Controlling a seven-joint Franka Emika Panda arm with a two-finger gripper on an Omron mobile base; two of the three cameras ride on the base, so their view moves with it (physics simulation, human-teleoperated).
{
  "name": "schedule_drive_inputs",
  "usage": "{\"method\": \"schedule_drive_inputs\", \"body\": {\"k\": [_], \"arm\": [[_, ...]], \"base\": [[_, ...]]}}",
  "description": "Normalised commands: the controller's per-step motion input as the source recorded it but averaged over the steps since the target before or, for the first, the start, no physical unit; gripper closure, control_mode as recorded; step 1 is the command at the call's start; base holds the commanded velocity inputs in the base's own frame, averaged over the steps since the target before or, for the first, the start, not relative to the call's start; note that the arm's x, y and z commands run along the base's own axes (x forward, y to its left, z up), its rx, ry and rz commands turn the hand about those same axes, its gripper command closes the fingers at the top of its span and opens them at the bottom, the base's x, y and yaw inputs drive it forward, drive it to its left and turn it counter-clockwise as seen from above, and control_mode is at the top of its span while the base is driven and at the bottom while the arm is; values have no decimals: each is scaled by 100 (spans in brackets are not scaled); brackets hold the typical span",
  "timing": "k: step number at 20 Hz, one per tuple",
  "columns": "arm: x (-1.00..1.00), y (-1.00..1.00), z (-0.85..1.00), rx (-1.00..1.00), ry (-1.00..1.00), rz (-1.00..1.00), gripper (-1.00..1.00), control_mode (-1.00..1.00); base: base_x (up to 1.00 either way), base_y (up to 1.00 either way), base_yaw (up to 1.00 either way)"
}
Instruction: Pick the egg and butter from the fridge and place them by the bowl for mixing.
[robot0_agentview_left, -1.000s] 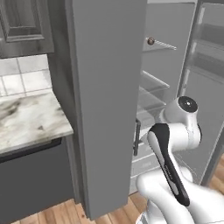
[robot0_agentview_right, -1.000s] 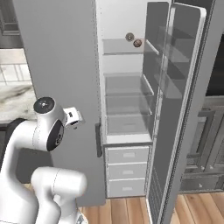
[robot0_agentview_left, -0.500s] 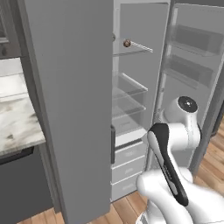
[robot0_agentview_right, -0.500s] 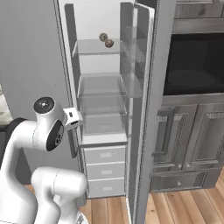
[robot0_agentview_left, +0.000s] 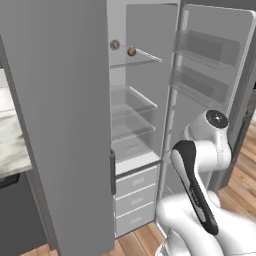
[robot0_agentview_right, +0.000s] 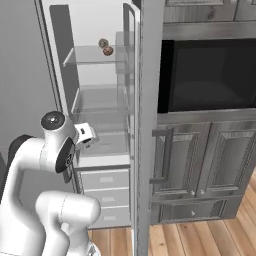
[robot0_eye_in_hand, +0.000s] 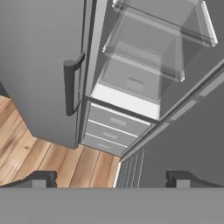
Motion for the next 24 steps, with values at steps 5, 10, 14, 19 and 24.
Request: {"method": "schedule_drive_inputs", "body": {"k": [5, 10, 14, 19, 24], "arm": [[0, 0, 0, 0, 0, 0, -100, 100], [0, 0, 0, 0, 0, 0, -100, 100], [0, 0, 0, 0, 0, 0, -100, 100], [0, 0, 0, 0, 0, 0, -100, 100], [0, 0, 0, 0, 0, 0, -100, 100]], "base": [[17, 24, -2], [10, 9, -1], [1, 31, -7], [24, 7, -3], [58, 5, -1]]}}
